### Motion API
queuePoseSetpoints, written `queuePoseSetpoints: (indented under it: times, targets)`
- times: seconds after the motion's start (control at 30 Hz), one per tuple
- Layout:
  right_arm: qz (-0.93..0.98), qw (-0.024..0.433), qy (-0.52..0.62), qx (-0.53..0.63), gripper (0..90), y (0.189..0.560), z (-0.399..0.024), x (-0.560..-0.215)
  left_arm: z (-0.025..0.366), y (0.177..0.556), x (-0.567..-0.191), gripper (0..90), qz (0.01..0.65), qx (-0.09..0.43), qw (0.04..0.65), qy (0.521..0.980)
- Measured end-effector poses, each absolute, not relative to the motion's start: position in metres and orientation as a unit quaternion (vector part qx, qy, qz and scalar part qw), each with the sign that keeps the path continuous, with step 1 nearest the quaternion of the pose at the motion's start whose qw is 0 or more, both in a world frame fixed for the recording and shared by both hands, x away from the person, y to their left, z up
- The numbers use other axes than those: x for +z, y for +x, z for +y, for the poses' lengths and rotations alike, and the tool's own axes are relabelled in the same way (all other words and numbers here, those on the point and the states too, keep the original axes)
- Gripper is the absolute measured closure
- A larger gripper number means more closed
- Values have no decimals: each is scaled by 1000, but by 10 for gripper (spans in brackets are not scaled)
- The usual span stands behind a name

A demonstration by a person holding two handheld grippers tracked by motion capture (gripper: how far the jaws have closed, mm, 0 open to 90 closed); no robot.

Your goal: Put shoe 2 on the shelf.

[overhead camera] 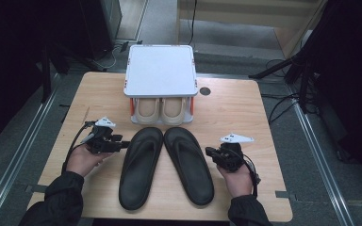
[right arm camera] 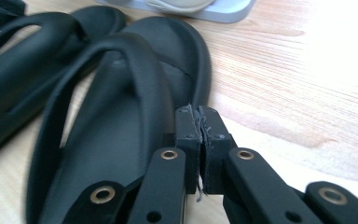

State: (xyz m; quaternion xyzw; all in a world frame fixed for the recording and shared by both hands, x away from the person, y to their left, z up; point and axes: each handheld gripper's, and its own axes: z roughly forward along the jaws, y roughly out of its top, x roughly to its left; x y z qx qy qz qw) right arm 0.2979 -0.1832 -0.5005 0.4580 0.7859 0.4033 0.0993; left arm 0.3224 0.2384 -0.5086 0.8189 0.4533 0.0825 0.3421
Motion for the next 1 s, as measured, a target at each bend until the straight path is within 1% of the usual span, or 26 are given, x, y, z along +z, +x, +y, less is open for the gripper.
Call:
queuePoseSetpoints:
  times: [0.13,0.2,0.43,0.53,0.6,0.73,0.83,1.0]
  targets:
    - [790,99,465,387,895,310,-184,-507,242,323,-512,577,464,59,355,810]
    - [790,92,470,382,897,315,-185,-511,242,323,-513,609,466,56,350,811]
    - [798,78,469,371,900,325,-181,-517,243,320,-518,789,478,41,347,806]
    - [804,69,469,359,900,328,-176,-519,245,319,-521,829,486,33,347,802]
    - [808,69,464,355,900,330,-173,-519,246,318,-523,829,491,22,346,799]
    - [815,68,462,343,900,332,-167,-520,244,316,-527,831,492,17,337,803]
    - [815,63,462,343,900,334,-167,-521,241,314,-528,838,486,22,331,808]
    - [818,65,459,341,900,335,-165,-520,242,313,-528,843,490,19,333,805]
